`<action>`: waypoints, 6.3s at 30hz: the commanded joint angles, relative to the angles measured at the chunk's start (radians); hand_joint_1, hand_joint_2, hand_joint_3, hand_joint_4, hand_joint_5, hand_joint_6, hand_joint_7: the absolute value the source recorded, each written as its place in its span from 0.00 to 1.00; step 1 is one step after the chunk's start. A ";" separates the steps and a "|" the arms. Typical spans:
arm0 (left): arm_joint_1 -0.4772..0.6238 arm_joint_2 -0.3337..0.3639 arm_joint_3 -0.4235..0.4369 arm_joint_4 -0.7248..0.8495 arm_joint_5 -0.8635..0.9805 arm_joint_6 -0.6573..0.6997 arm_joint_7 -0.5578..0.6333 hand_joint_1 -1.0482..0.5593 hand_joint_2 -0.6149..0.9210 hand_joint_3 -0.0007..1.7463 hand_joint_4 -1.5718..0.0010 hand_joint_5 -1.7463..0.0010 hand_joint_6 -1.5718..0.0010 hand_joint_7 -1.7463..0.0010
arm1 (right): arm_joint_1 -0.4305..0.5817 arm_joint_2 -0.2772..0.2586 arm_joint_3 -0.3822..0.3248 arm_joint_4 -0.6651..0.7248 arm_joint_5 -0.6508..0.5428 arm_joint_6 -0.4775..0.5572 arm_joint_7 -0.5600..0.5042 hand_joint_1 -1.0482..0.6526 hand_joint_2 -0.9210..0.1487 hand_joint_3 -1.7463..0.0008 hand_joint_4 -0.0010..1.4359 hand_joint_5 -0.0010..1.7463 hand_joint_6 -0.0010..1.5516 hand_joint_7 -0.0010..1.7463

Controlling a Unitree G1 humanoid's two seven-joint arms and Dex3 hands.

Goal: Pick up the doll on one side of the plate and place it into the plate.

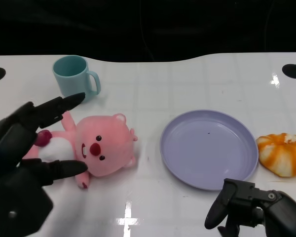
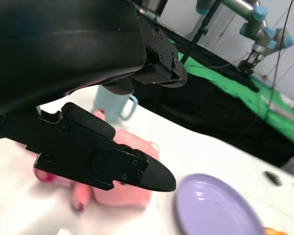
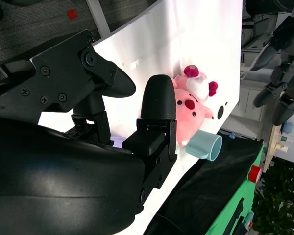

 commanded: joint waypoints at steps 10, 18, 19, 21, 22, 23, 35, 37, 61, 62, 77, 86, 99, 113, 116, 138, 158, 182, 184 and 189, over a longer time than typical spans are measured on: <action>-0.181 0.152 -0.182 0.173 0.358 0.056 -0.095 0.19 1.00 0.04 0.99 0.73 0.86 1.00 | 0.004 -0.005 -0.001 -0.016 0.001 0.016 -0.010 0.55 0.31 0.40 0.45 0.94 0.38 0.76; -0.293 0.120 -0.291 0.349 0.478 0.071 -0.090 0.20 1.00 0.01 1.00 0.75 0.86 1.00 | 0.009 -0.008 -0.003 -0.020 0.000 0.014 -0.010 0.54 0.32 0.40 0.45 0.94 0.38 0.76; -0.307 0.114 -0.303 0.373 0.488 0.070 -0.084 0.20 1.00 0.01 1.00 0.75 0.86 1.00 | 0.009 -0.007 -0.003 -0.022 0.001 0.017 -0.010 0.54 0.32 0.40 0.45 0.94 0.38 0.76; -0.328 0.107 -0.320 0.410 0.504 0.067 -0.075 0.19 1.00 0.02 1.00 0.75 0.86 1.00 | 0.009 -0.007 -0.003 -0.022 0.001 0.018 -0.010 0.54 0.32 0.40 0.45 0.94 0.38 0.76; -0.341 0.099 -0.329 0.437 0.510 0.063 -0.068 0.19 1.00 0.02 1.00 0.75 0.86 1.00 | 0.010 -0.008 -0.003 -0.024 0.000 0.018 -0.011 0.54 0.32 0.40 0.45 0.94 0.38 0.76; -0.355 0.093 -0.338 0.464 0.517 0.060 -0.064 0.19 1.00 0.02 1.00 0.75 0.86 1.00 | 0.011 -0.008 -0.003 -0.025 0.000 0.019 -0.011 0.54 0.32 0.40 0.45 0.94 0.38 0.76; -0.500 0.015 -0.436 0.710 0.528 0.107 -0.100 0.20 1.00 0.02 1.00 0.79 0.87 0.99 | 0.026 -0.009 -0.004 -0.045 0.001 0.024 -0.011 0.54 0.32 0.40 0.45 0.94 0.38 0.76; -0.526 -0.003 -0.455 0.770 0.527 0.107 -0.098 0.21 1.00 0.02 0.99 0.80 0.87 0.99 | 0.027 -0.009 -0.003 -0.050 0.000 0.029 -0.012 0.54 0.32 0.40 0.45 0.94 0.38 0.76; -0.725 -0.216 -0.612 1.487 0.489 0.049 0.071 0.31 1.00 0.00 0.73 0.95 0.63 0.98 | 0.058 -0.010 -0.008 -0.094 0.010 0.048 -0.015 0.54 0.32 0.40 0.46 0.94 0.38 0.76; -0.723 -0.221 -0.613 1.504 0.484 0.037 0.093 0.34 0.99 0.00 0.68 0.94 0.57 0.97 | 0.059 -0.011 -0.009 -0.096 0.009 0.051 -0.014 0.54 0.32 0.40 0.46 0.94 0.38 0.76; -0.653 -0.214 -0.564 1.535 0.410 -0.156 0.483 0.48 1.00 0.21 0.52 0.00 0.64 0.08 | 0.049 -0.013 -0.009 -0.091 0.003 0.055 -0.016 0.55 0.33 0.39 0.46 0.94 0.38 0.76; -0.587 -0.192 -0.450 1.364 0.304 -0.217 0.572 0.54 0.76 0.61 0.41 0.00 0.54 0.00 | 0.027 -0.008 -0.003 -0.077 0.007 0.059 -0.016 0.55 0.33 0.38 0.46 0.94 0.38 0.77; -0.470 -0.153 -0.316 1.005 0.214 -0.195 0.475 0.54 0.67 0.74 0.38 0.00 0.51 0.00 | 0.012 -0.008 0.001 -0.058 0.007 0.057 -0.014 0.54 0.34 0.38 0.46 0.94 0.38 0.77; -0.627 -0.238 -0.372 0.932 0.246 -0.151 0.375 0.52 0.67 0.73 0.38 0.00 0.51 0.00 | -0.008 0.001 0.024 -0.032 -0.007 0.051 -0.025 0.56 0.33 0.38 0.45 0.94 0.38 0.77; -0.660 -0.275 -0.401 0.925 0.266 -0.113 0.347 0.52 0.65 0.73 0.38 0.00 0.51 0.00 | -0.004 0.001 0.031 -0.035 -0.014 0.050 -0.030 0.56 0.33 0.38 0.45 0.94 0.38 0.77; -0.864 -0.581 -0.585 1.090 0.348 0.222 0.202 0.50 0.84 0.43 0.46 0.00 0.53 0.26 | 0.031 -0.003 0.087 -0.099 -0.048 0.075 -0.051 0.55 0.34 0.37 0.46 0.93 0.38 0.76; -0.853 -0.527 -0.650 1.136 0.341 -0.006 0.153 0.13 1.00 0.19 1.00 0.95 0.98 0.99 | 0.034 -0.005 0.083 -0.097 -0.048 0.066 -0.047 0.56 0.37 0.36 0.47 0.91 0.40 0.75; -0.653 -0.299 -0.580 0.627 0.318 -0.028 -0.024 0.04 1.00 0.25 1.00 1.00 1.00 1.00 | 0.030 -0.012 0.034 -0.074 -0.021 0.049 -0.026 0.55 0.35 0.37 0.46 0.93 0.39 0.76; -0.619 -0.276 -0.554 0.568 0.289 -0.031 -0.050 0.04 1.00 0.24 0.99 0.99 0.99 0.99 | 0.030 -0.012 0.032 -0.074 -0.021 0.050 -0.024 0.55 0.35 0.38 0.46 0.93 0.39 0.76; -0.539 -0.256 -0.480 0.444 0.194 -0.011 -0.099 0.08 1.00 0.22 0.95 0.97 0.96 0.98 | 0.030 -0.013 0.030 -0.072 -0.022 0.052 -0.021 0.56 0.34 0.39 0.46 0.93 0.39 0.76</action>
